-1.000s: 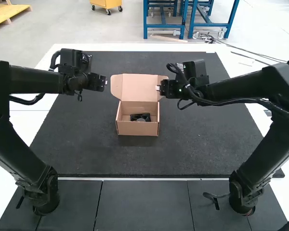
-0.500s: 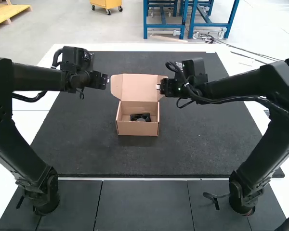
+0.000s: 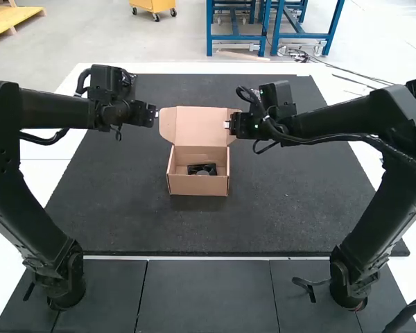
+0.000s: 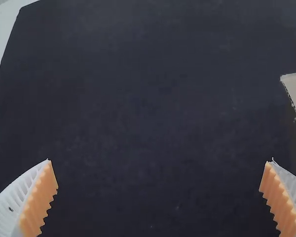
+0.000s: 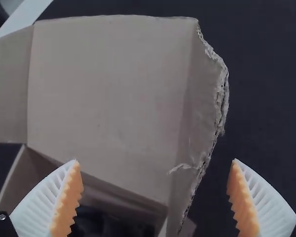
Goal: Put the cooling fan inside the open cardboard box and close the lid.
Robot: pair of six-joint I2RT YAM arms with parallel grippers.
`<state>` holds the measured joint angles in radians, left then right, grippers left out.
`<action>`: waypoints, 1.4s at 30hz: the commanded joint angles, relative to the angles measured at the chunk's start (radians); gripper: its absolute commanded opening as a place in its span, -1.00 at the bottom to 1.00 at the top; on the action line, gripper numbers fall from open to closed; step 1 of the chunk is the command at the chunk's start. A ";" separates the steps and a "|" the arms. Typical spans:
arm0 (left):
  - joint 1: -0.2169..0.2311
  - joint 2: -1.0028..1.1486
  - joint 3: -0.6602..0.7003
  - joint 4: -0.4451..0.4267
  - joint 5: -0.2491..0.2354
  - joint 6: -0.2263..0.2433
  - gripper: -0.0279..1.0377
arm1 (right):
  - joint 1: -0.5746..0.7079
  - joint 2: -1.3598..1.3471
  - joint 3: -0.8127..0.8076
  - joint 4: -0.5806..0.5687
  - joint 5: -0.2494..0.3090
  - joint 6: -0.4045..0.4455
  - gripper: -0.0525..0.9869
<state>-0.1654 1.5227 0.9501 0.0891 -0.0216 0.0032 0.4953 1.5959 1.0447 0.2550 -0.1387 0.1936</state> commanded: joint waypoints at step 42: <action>-0.074 0.014 0.026 -0.060 -0.018 -0.040 0.87 | -0.066 0.013 0.090 -0.125 -0.113 -0.019 -0.65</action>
<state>-0.2359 1.5513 0.9535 0.0261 -0.0299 -0.0242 0.4465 1.5967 1.1088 0.1280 -0.2298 0.1864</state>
